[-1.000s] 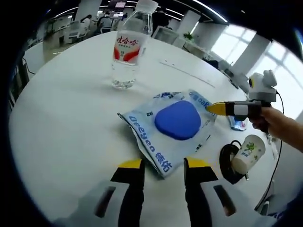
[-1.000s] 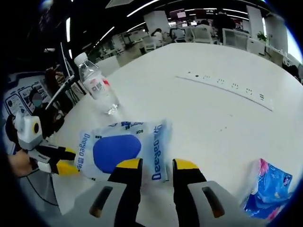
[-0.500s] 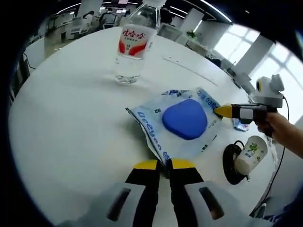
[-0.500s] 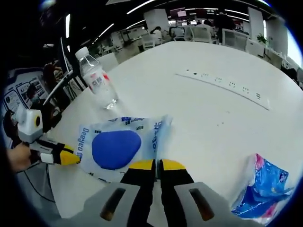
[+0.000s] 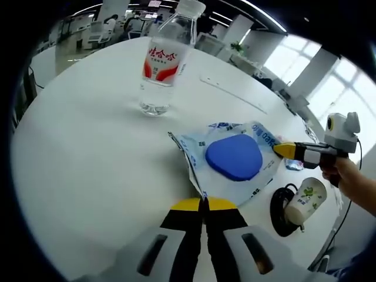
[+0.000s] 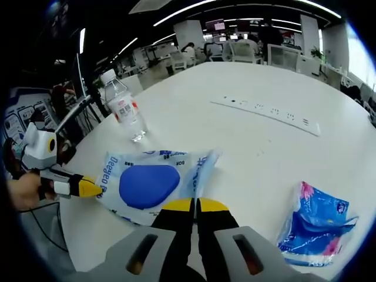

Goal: Arrange the tabletop items into an orderly group along one side of the table until the central work area is clear of visible clutter.

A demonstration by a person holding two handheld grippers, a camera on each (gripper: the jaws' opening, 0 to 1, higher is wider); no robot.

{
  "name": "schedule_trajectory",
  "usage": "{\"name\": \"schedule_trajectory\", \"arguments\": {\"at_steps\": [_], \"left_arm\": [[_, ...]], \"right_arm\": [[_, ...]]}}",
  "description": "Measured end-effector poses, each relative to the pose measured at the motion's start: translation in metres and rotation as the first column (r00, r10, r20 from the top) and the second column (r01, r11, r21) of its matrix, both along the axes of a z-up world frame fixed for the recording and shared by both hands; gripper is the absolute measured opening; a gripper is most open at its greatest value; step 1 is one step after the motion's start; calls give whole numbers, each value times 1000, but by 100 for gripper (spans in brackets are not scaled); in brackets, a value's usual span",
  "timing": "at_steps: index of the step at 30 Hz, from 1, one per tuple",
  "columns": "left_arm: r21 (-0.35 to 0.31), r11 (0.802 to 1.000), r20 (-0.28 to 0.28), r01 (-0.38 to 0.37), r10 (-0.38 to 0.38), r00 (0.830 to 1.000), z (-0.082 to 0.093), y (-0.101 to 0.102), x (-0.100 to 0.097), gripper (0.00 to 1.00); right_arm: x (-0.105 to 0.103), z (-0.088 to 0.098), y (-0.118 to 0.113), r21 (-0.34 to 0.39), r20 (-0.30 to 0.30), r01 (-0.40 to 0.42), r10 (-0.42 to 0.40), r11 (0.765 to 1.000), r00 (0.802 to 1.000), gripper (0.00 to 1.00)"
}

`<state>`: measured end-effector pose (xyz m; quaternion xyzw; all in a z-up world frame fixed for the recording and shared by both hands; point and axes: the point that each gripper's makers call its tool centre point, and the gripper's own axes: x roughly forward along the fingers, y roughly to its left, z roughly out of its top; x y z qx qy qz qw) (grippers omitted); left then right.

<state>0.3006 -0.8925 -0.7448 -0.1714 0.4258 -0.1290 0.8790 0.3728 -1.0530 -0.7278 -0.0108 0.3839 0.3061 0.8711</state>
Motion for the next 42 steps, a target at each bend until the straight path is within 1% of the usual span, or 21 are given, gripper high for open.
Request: {"name": "schedule_trajectory", "arguments": {"at_steps": [8, 11, 16, 23, 28, 32, 34, 37, 42], "left_arm": [[37, 998, 44, 46, -48, 998, 13, -5, 16, 0], [68, 995, 64, 77, -82, 995, 18, -7, 24, 0], [69, 993, 79, 94, -100, 992, 25, -11, 36, 0], [102, 986, 108, 133, -144, 984, 34, -17, 55, 0], [102, 984, 119, 146, -157, 980, 37, -22, 64, 1], [121, 978, 121, 173, -187, 975, 36, -26, 71, 1], [133, 974, 121, 184, -201, 972, 36, -27, 74, 1], [129, 974, 127, 187, -203, 971, 37, -31, 80, 1], [154, 965, 131, 212, -233, 964, 35, -37, 88, 1]], "right_arm": [[-2, 9, -13, 12, 27, 49, -49, 999, 998, 0], [-2, 11, -18, 19, 32, 66, -67, 998, 997, 0], [-3, 16, -26, 25, 46, 94, -95, 995, 994, 0], [-5, 20, -35, 57, 54, 142, -145, 988, 988, 0], [-4, 23, -43, 123, 42, 228, -234, 966, 971, 0], [-3, 23, -46, 128, 47, 242, -250, 962, 967, 0], [-2, 23, -48, 149, 39, 258, -266, 955, 963, 0], [1, 23, -52, 152, 44, 268, -277, 951, 960, 0], [7, 19, -57, 174, 28, 296, -305, 939, 952, 0]]}}
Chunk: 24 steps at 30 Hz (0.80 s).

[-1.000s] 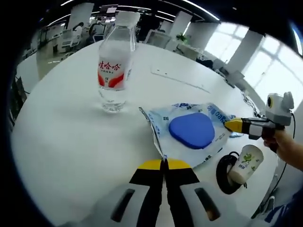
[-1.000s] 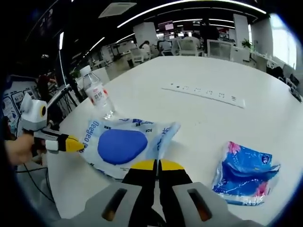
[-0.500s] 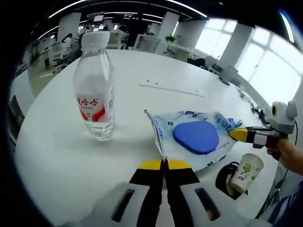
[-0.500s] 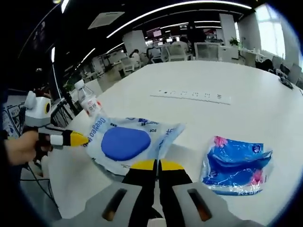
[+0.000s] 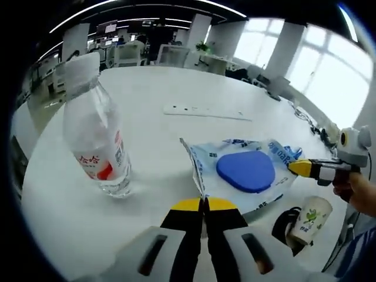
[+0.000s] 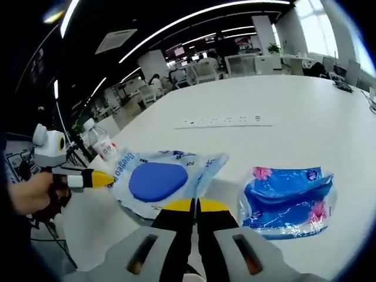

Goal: Arrange the tabletop items into an orderly group along one side of the table until the central work area is clear of visible clutter.

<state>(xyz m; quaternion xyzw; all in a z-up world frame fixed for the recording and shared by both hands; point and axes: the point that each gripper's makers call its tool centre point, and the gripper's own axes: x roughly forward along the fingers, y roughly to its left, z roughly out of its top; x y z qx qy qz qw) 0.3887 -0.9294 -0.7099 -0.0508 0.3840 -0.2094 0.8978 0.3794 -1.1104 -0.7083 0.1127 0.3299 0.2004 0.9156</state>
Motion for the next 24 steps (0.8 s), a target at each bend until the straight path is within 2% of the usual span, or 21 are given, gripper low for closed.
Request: {"name": "schedule_trajectory", "arguments": {"at_steps": [11, 24], "left_arm": [[39, 999, -6, 35, -35, 999, -14, -1, 11, 1], [35, 998, -36, 50, -49, 998, -31, -7, 16, 1]], "right_arm": [[4, -13, 2, -5, -17, -10, 10, 1000, 1000, 0], [7, -28, -5, -6, -50, -3, 2, 1000, 999, 0]]}}
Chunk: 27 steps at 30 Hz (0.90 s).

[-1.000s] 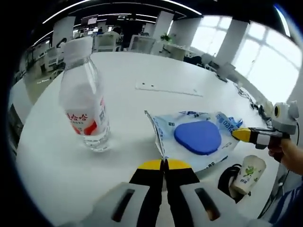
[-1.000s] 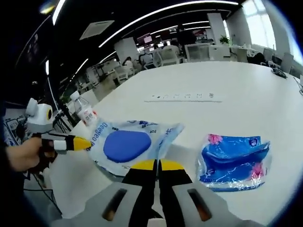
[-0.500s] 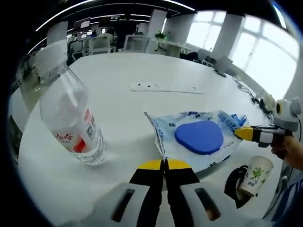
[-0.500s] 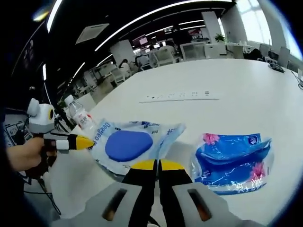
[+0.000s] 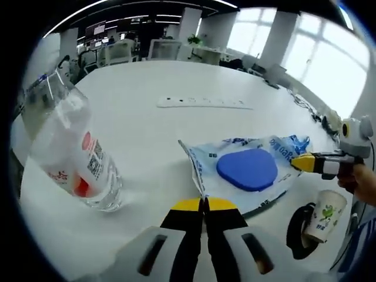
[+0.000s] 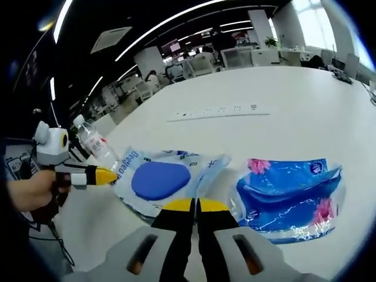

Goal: Arrange the tabletop items into an orderly group along one side of the table until the central work area is clear of visible clutter.

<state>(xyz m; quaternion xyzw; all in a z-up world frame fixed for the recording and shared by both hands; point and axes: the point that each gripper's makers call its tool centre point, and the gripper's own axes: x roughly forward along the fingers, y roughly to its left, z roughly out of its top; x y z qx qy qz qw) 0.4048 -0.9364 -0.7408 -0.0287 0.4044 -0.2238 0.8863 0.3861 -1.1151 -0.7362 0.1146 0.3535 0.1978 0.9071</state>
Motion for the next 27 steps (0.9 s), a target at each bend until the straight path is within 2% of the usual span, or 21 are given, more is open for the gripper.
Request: {"name": "schedule_trajectory", "arguments": {"at_steps": [18, 27], "left_arm": [[-15, 1000, -19, -14, 14, 1000, -7, -5, -1, 1], [-24, 999, -36, -33, 32, 999, -11, -4, -5, 1]], "right_arm": [[-3, -9, -5, 1, -32, 12, -12, 1000, 999, 0], [-4, -8, -5, -63, -7, -27, 27, 998, 1000, 2]]}}
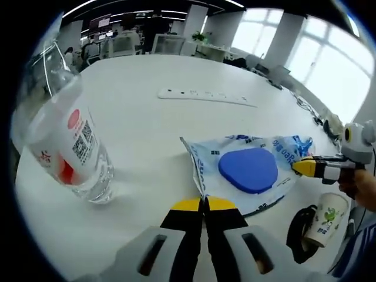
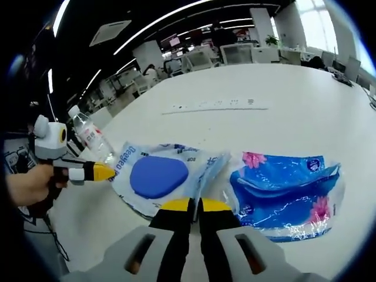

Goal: Arrange the tabletop items into an orderly group along one side of the table until the central work area is clear of visible clutter.

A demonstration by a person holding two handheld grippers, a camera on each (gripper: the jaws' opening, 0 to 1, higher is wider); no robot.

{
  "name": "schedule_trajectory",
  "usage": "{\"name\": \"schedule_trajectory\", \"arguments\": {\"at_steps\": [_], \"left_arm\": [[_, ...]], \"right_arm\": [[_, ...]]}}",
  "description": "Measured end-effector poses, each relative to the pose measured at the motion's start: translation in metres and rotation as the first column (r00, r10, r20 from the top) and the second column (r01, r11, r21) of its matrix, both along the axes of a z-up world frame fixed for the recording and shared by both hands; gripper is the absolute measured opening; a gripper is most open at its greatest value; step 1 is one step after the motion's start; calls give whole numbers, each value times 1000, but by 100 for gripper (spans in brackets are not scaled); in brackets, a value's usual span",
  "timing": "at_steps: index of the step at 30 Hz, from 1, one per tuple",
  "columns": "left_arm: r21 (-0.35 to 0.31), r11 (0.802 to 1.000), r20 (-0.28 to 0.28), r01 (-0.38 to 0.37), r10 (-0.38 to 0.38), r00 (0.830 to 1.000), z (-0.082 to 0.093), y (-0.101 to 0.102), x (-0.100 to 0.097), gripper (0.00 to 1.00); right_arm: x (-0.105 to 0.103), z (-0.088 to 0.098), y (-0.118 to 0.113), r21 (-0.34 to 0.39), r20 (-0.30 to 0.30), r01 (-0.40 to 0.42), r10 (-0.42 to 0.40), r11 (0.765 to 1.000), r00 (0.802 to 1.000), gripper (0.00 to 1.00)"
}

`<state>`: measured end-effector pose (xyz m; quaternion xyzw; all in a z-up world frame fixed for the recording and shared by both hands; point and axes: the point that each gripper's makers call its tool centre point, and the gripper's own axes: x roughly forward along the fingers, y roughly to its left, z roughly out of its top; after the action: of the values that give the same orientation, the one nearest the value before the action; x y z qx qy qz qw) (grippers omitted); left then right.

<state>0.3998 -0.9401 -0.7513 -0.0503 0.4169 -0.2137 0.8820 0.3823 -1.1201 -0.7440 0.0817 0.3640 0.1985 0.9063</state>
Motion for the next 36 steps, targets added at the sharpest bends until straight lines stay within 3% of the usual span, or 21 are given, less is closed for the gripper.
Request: {"name": "schedule_trajectory", "arguments": {"at_steps": [11, 14, 19, 22, 25, 28, 36], "left_arm": [[13, 1000, -6, -4, 4, 1000, 0, 0, -4, 2], [46, 999, -3, 18, -18, 1000, -2, 1, -7, 5], [66, 998, -2, 1, -1, 1000, -3, 6, -8, 28], [79, 997, 17, 7, -9, 1000, -1, 8, -11, 37], [55, 998, 21, -3, 2, 1000, 0, 9, -13, 47], [64, 998, 45, -4, 2, 999, 0, 12, -14, 64], [23, 1000, 34, 1, -2, 999, 1, 11, -30, 85]], "right_arm": [[-1, 6, 1, 34, 11, -9, 8, 999, 1000, 12], [-3, 7, 4, 50, 12, -18, 17, 999, 1000, 15], [-5, 14, 6, 65, 38, -33, 31, 997, 999, 21], [-1, 26, 10, 146, 70, -20, 10, 989, 998, 27], [-1, 33, 10, 154, 99, -37, 22, 987, 995, 31], [-3, 36, 11, 157, 110, -43, 26, 987, 994, 34], [-18, 41, 10, 147, 144, -61, 40, 987, 989, 45]]}}
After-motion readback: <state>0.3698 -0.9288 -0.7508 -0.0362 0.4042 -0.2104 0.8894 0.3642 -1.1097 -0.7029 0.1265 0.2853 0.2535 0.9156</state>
